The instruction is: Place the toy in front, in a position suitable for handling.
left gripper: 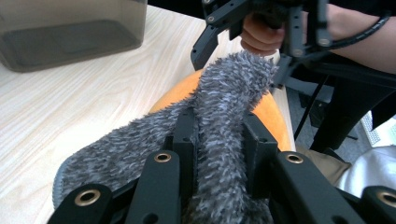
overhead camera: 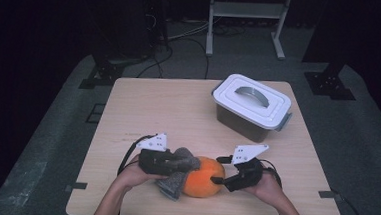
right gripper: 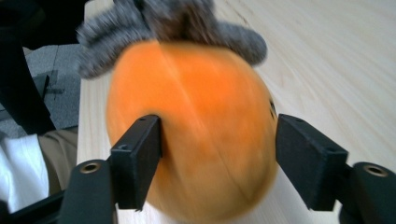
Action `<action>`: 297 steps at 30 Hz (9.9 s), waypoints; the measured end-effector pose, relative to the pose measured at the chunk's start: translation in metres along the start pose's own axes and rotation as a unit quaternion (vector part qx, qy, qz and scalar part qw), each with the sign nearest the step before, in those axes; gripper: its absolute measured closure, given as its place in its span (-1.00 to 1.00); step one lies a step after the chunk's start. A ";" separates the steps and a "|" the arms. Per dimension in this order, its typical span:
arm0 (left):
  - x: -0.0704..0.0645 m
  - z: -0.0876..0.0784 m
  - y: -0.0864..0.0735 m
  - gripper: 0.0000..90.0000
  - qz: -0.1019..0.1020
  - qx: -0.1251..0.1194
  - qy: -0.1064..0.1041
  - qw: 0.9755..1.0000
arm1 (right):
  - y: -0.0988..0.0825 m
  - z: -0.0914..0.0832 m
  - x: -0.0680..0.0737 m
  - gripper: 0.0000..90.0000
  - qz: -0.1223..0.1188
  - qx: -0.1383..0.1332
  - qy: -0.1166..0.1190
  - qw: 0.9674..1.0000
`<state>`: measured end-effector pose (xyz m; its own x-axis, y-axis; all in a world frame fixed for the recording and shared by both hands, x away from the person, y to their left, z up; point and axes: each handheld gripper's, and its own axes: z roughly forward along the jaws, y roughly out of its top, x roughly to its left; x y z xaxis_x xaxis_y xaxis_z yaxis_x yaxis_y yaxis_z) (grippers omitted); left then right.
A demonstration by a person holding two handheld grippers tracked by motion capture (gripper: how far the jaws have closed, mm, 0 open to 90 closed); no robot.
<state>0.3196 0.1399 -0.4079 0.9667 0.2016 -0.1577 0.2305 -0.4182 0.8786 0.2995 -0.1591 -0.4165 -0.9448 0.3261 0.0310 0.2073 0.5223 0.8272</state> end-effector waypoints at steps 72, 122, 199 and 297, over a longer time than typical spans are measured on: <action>0.004 0.004 0.003 0.58 -0.018 -0.034 -0.015 0.999 | 0.002 -0.009 -0.012 -0.38 0.026 0.004 -0.003 1.000; -0.004 -0.007 0.015 0.58 -0.001 -0.046 -0.027 0.999 | -0.009 0.004 -0.011 0.18 -0.010 -0.033 0.056 0.998; -0.010 0.002 0.017 0.58 0.011 -0.027 -0.015 0.999 | 0.012 0.006 0.013 -0.14 -0.071 0.003 0.032 0.997; -0.013 0.008 0.025 0.58 -0.008 -0.013 -0.029 0.999 | 0.004 -0.002 -0.002 0.14 -0.032 -0.005 0.051 0.998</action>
<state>0.3136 0.1198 -0.3870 0.9681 0.1558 -0.1964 0.2431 -0.3920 0.8873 0.3017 -0.1598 -0.4122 -0.9772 0.2096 0.0348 0.1438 0.5319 0.8345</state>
